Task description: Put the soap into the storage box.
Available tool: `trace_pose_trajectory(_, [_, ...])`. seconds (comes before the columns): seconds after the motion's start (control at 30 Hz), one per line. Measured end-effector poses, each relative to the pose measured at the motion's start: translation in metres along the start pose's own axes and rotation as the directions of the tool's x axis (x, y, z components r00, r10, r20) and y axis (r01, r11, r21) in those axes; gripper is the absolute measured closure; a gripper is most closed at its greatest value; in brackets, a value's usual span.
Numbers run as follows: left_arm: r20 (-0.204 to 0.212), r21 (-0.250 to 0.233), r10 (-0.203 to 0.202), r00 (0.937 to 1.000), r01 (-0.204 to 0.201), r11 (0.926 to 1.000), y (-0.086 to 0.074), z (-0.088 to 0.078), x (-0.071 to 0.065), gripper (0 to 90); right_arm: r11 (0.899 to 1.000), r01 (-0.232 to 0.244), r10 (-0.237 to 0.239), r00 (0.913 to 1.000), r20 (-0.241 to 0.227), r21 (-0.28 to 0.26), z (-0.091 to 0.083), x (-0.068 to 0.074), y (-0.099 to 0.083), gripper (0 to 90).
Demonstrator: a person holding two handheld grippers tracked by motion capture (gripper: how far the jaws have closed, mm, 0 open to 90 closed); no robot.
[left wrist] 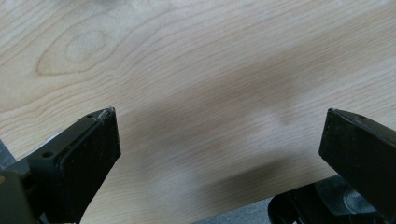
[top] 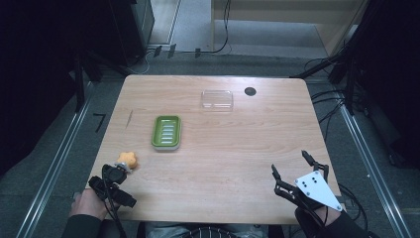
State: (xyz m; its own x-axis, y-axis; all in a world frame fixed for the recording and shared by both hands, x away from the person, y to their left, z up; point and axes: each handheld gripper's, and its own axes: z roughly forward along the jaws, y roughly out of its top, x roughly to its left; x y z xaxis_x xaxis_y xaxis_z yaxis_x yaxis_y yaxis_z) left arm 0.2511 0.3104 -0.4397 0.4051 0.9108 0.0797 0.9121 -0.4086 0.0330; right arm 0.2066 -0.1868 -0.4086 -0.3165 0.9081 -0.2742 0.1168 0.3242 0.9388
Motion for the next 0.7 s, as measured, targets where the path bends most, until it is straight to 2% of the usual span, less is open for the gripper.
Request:
trace_pose_trajectory(0.2, [0.005, -0.02, 0.016, 0.9999, -0.015, 0.9997, 0.003, 0.0, -0.001, 0.0, 1.0, -0.005, 0.005, 1.0, 0.006, 0.001, -0.001, -0.001, 0.0, 13.4])
trace_pose_trajectory(0.23, [0.012, -0.02, 0.031, 0.9995, -0.03, 0.9993, 0.005, 0.0, -0.002, 0.0, 1.0, 0.003, -0.003, 1.0, 0.003, 0.0, -0.001, 0.0, 0.0, 13.4])
trace_pose_trajectory(0.37, [0.016, -0.027, 0.041, 0.999, -0.041, 0.9988, 0.007, 0.001, -0.002, 0.0, 1.0, 0.012, -0.012, 0.9999, 0.0, 0.004, 0.0, 0.002, 0.001, 13.4])
trace_pose_trajectory(0.5, [0.008, -0.037, 0.054, 0.9985, -0.053, 0.9979, 0.012, -0.001, -0.002, 0.0, 1.0, 0.0, 0.0, 1.0, 0.003, 0.003, -0.001, 0.001, 0.001, 13.4])
trace_pose_trajectory(0.7, [0.018, -0.062, 0.037, 0.9992, -0.036, 0.9974, 0.023, -0.003, 0.006, 0.0, 1.0, 0.007, -0.007, 1.0, -0.003, 0.004, 0.0, 0.001, 0.001, 13.4])
